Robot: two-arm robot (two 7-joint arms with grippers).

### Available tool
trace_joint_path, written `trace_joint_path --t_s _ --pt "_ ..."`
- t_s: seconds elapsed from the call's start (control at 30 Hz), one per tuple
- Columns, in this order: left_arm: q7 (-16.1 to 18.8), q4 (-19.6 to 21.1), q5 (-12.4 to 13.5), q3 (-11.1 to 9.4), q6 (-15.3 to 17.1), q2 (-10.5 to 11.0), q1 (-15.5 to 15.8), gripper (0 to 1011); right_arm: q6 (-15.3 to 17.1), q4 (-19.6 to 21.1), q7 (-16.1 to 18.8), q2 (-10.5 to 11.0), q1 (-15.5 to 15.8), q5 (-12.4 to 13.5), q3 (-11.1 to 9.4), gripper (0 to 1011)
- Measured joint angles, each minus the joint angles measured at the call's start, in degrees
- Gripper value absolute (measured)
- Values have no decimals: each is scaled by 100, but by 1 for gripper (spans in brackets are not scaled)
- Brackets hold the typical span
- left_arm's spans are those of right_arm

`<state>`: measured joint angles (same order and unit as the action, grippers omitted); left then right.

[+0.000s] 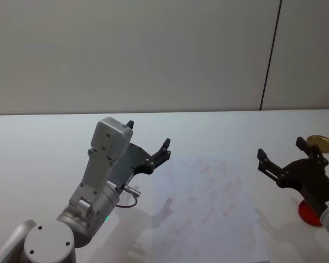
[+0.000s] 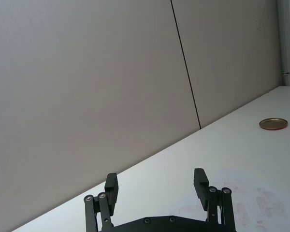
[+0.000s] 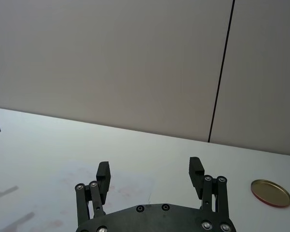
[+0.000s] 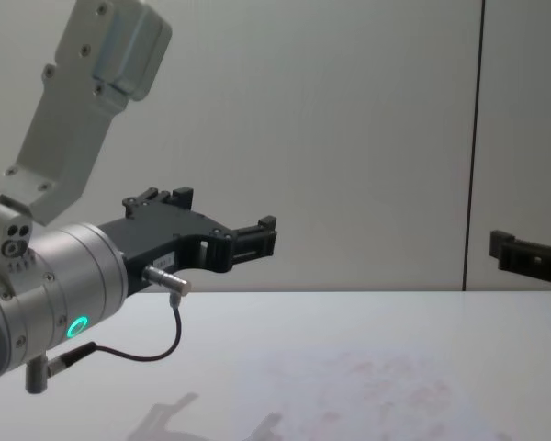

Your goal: Use the one hand to pick up the stamp and affix it onto the A4 paper.

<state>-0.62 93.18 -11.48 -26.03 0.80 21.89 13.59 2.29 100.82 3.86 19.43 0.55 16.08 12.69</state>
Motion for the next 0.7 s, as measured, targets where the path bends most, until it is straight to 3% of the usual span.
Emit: trace_joint_path --t_s 0.4,0.7 --pt "0 0 0 0 0 0 0 993 272 -125 -84 150 -36 -81 -159 1001" --pt "0 0 0 0 0 0 0 993 656 -196 -145 237 -99 -104 -270 1001"
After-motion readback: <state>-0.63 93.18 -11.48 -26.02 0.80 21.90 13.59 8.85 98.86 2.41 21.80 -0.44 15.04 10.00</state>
